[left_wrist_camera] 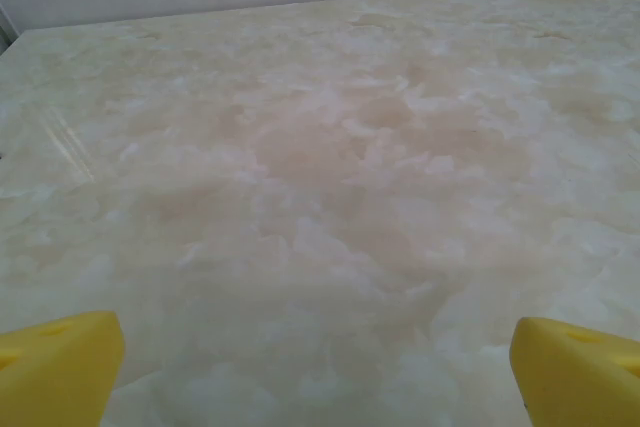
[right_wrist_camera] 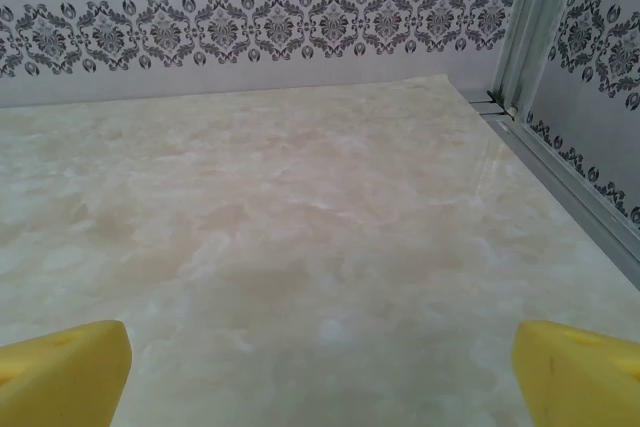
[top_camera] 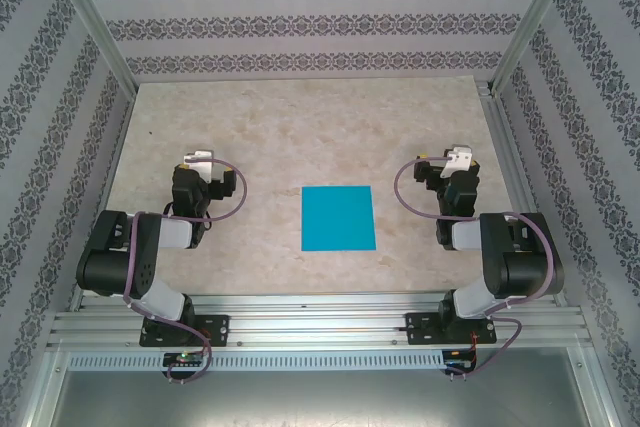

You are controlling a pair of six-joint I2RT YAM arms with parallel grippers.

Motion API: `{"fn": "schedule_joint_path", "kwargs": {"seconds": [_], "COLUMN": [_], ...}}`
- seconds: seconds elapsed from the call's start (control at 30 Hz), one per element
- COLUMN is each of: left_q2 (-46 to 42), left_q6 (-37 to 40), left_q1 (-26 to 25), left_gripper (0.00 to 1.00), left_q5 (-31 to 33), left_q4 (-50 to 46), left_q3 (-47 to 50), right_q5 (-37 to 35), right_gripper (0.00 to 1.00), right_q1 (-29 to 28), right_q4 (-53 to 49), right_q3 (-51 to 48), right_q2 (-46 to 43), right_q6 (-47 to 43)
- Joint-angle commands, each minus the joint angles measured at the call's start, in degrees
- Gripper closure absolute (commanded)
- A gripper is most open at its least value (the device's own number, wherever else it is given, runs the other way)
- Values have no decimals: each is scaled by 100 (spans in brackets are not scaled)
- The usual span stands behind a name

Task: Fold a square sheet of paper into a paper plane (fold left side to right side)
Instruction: Pick up the square sheet of paper from the center of the table.

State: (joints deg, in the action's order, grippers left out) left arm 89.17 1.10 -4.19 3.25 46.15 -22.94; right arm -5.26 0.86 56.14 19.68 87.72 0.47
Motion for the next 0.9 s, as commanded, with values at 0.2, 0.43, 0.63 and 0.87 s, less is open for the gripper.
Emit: {"fn": "schedule_joint_path", "kwargs": {"seconds": [0.2,0.43,0.63,0.87], "left_q2": [32,31,-393,-2152], "left_q6": [67,66,-50,-1770], "left_q1": [49,49,49,32], "left_gripper": [0,0,0,0], "left_q5": [-98,-105,186,-719], "left_q4": [127,117,-458,-4424], "left_q3": [-84,-96,-236,-1679], "right_q5": [181,192,5,8], "right_gripper": [2,2,2,2], "right_q1": [54,64,64,-158], "right_q4": [30,37,-134,-4393], "right_q3": [115,113,106,1341], "right_q2": [30,26,-219,-2056], "right_q6": [67,74,143,955]}}
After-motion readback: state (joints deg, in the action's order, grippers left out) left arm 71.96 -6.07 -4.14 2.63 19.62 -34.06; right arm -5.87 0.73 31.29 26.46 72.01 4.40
